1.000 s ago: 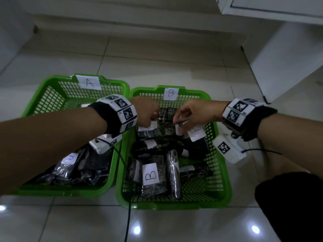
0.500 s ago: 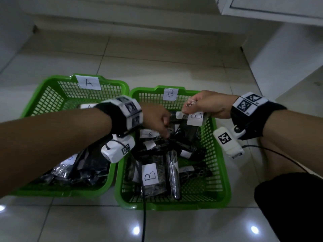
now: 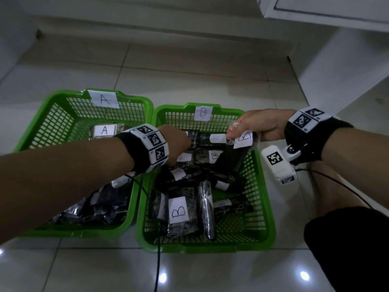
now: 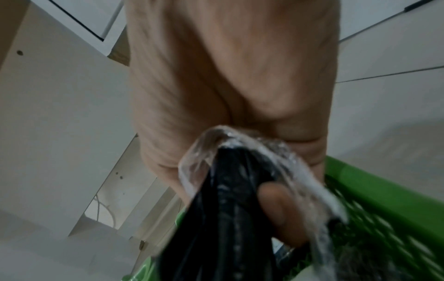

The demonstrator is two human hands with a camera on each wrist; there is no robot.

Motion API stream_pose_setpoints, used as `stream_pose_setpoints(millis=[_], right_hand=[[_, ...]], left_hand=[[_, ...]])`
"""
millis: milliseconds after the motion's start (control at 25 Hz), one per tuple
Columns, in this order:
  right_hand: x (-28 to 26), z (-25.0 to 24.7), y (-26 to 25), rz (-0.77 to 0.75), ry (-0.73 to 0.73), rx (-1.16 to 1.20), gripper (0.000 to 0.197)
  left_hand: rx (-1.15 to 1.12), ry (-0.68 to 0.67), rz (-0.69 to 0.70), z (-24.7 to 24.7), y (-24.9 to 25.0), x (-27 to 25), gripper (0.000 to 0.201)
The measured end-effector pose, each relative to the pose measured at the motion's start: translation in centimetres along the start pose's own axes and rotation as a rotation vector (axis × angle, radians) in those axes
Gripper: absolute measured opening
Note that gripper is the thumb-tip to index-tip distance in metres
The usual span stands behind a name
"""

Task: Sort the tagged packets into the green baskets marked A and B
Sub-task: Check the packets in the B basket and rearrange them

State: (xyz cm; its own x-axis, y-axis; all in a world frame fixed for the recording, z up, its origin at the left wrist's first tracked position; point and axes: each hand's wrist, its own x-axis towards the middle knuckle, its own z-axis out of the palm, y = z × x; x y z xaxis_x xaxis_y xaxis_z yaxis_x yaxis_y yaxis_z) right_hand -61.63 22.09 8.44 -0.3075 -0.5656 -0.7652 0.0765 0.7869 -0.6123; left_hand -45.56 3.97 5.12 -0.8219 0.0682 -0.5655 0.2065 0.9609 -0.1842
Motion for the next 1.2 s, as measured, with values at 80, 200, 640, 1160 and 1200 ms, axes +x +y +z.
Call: stream_pose_setpoints(millis=[80,200,640,1160,1200], right_hand=[[0.2,0.3,0.1,-0.044,0.028,0.096,0.019],[0.8,1.6,0.2,-0.202,0.226,0.233,0.017],[3.7,6.3,1.9,-0.389,0.504,0.325,0.028],[2.0,3.6,1.0,-0.291,0.270,-0.100,0.038],[2.4,3.6,1.0,-0.275,0.304,-0.140,0.038]], left_hand=[[-0.083,0.043,-0.028,-0.1,-0.1,0.0,0.018],[-0.648,0.126,-0.160,-1.3,-1.0,0.2,0.023],[-1.195,0.201,-0.152,-1.0,-0.3,0.9,0.052],[-1.066,0.260,-0.043,-1.2,-1.3,1.0,0.040],[-1.090,0.271,-0.067,-1.2,-1.2,1.1,0.039]])
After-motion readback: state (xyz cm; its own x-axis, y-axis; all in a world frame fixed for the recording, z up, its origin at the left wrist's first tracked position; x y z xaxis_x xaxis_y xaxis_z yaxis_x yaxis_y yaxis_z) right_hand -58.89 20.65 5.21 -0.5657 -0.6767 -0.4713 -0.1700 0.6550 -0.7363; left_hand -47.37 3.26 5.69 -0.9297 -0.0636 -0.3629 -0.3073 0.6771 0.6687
